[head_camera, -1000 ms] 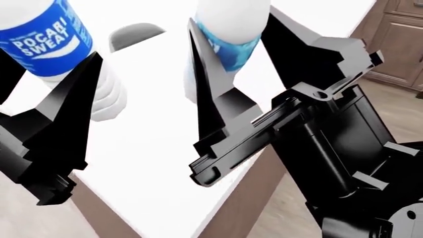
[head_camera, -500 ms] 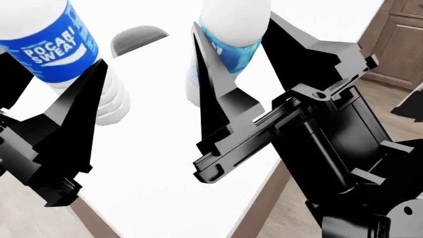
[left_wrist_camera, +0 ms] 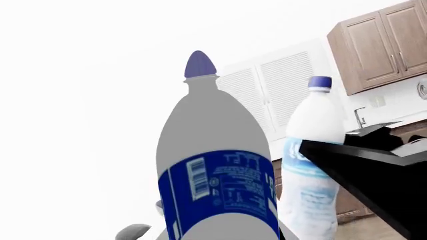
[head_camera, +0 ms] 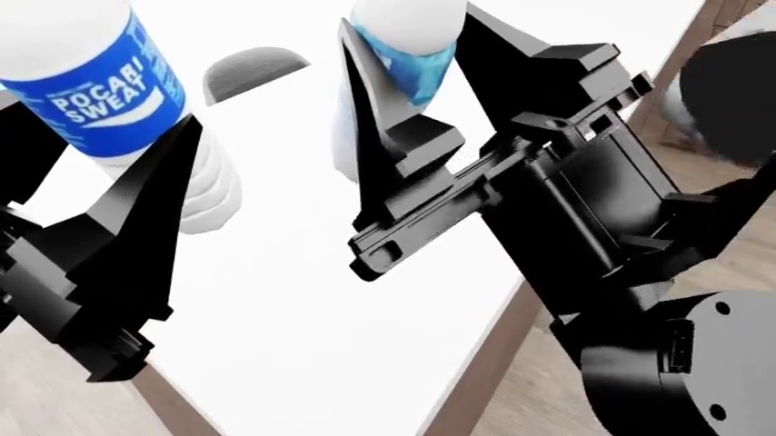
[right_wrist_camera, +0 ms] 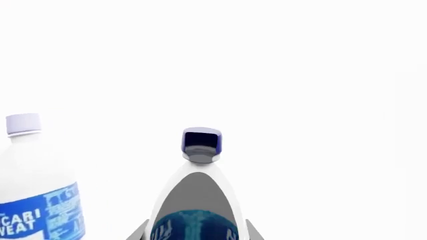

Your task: Move the drinks to the dining counter.

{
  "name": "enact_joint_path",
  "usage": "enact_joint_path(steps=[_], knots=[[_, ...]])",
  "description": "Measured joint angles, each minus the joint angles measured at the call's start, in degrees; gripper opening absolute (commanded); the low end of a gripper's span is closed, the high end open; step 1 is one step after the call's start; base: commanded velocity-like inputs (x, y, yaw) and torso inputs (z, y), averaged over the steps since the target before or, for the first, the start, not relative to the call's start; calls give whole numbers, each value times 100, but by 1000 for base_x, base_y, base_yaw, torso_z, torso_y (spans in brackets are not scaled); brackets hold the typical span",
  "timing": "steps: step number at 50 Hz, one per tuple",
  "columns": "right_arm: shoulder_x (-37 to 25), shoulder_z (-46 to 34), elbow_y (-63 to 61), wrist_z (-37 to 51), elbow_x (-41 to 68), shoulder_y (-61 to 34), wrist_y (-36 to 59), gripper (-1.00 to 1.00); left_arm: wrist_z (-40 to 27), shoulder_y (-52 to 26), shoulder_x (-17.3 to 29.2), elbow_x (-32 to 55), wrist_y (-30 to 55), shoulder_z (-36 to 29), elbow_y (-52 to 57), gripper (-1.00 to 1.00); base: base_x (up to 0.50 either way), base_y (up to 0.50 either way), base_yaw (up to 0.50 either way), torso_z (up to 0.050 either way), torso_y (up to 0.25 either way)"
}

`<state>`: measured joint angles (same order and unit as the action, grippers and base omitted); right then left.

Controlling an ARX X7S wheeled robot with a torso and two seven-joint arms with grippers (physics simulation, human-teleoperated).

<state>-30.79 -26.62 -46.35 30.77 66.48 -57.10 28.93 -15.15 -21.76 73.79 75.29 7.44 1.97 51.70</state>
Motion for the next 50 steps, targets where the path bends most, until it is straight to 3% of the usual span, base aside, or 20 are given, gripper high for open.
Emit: enact_joint_path(steps=[20, 50], knots=[[441, -439, 1895, -739, 84, -472, 233, -100, 47, 128, -38, -55, 11, 74, 7, -100, 0, 0, 0, 0, 0], [886, -1074, 3622, -1482, -478, -264, 142, -100, 76, 129, -80, -81, 82, 82, 8, -100, 0, 0, 0, 0, 1]])
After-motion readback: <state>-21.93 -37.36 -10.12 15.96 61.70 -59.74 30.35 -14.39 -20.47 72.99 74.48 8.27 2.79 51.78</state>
